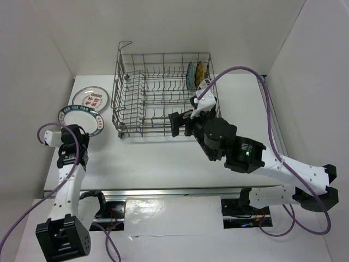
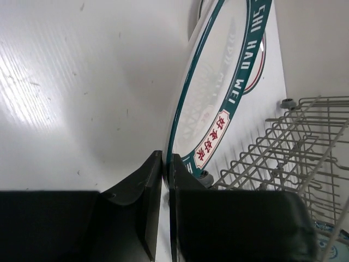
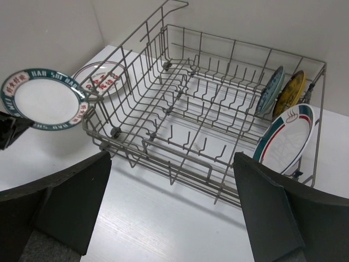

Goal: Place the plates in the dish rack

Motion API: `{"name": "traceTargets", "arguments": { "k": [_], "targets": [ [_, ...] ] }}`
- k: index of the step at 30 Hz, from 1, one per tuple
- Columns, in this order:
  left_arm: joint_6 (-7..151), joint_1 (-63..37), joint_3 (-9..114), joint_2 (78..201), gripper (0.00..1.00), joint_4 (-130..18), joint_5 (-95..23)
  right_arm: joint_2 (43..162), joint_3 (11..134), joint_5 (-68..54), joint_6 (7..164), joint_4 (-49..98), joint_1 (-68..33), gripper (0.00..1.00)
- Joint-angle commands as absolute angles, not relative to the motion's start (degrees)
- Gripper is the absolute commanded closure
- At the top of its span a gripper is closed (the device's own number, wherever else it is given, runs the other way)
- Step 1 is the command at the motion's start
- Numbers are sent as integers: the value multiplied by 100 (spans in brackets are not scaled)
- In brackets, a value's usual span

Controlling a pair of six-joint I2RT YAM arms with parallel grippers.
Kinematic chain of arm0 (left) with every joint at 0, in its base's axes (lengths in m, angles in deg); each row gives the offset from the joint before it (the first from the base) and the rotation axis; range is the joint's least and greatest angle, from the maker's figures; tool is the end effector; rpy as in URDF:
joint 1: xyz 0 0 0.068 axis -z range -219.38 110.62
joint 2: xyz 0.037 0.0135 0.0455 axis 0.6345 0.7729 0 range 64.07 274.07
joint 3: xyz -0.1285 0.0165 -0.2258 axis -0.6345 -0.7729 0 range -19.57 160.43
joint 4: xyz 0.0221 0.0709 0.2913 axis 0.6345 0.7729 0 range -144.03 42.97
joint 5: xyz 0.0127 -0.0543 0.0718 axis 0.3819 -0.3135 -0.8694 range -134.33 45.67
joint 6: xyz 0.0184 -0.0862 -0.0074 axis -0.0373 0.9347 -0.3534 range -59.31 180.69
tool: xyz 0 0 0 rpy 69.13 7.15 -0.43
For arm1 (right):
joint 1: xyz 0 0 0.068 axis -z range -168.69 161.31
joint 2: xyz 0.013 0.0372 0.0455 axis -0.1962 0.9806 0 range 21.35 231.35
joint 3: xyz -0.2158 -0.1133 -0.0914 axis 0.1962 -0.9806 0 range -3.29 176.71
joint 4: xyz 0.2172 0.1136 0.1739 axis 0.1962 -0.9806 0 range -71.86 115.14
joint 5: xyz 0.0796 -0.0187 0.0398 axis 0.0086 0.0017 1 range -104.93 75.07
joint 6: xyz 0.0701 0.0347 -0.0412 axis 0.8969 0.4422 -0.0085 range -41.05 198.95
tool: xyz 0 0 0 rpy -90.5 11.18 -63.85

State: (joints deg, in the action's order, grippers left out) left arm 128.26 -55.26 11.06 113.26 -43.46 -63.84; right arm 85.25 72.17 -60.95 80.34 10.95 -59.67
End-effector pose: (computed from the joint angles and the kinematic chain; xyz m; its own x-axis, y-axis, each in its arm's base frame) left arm 0.2582 0.1008 0.1972 0.3190 -0.8151 -0.4836 -0.6383 0.1924 -0.7453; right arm 0.1533 0.2714 0.4491 -0.0252 -0.0214 -0.9995 -0.4219 0.9066 -0.0088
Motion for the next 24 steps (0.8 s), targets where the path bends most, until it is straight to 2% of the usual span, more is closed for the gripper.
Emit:
{"name": "traceTargets", "arguments": {
  "k": [1,8,10,12,13,16,17,19,20,23,24],
  "targets": [
    [12565,-5267,1828,11092,100,-3778,-7210,8376,7318,-6099,8018,1214,-6023,0],
    [11732,-4388,3304,10565,100,-3075,-8526,8314,7256,-6222,7887,1371,-6076,0],
    [11213,-4334,3605,10267,100,-3274,-8477,8462,7203,-5856,7808,1425,-5936,0],
    [10483,-4272,3948,10082,100,-3651,-8038,8849,7517,-5319,8017,1111,-5384,0],
    [10359,-4272,4062,9924,100,-3654,-7898,8980,7581,-4655,8158,1056,-4851,0],
    [10042,-4272,4397,9669,100,-3654,-7291,9114,7416,-3396,8527,1563,-4109,0],
    [9989,-4272,4450,9502,100,-3723,-6907,9053,7336,-2252,8676,1800,-3585,0],
    [9866,-4272,4450,9352,100,-3794,-6483,8955,7117,-728,8931,2678,-2933,0],
    [9866,-4272,4450,9299,100,-3855,-6229,8955,7115,777,9141,2969,-2259,0],
    [9866,-4149,4398,9176,100,-3917,-5647,9262,7115,2780,10371,4418,-1542,0],
    [9866,-4088,4337,9115,100,-3978,-5368,9385,7115,2978,10713,4674,-1471,0]
  ]
}}
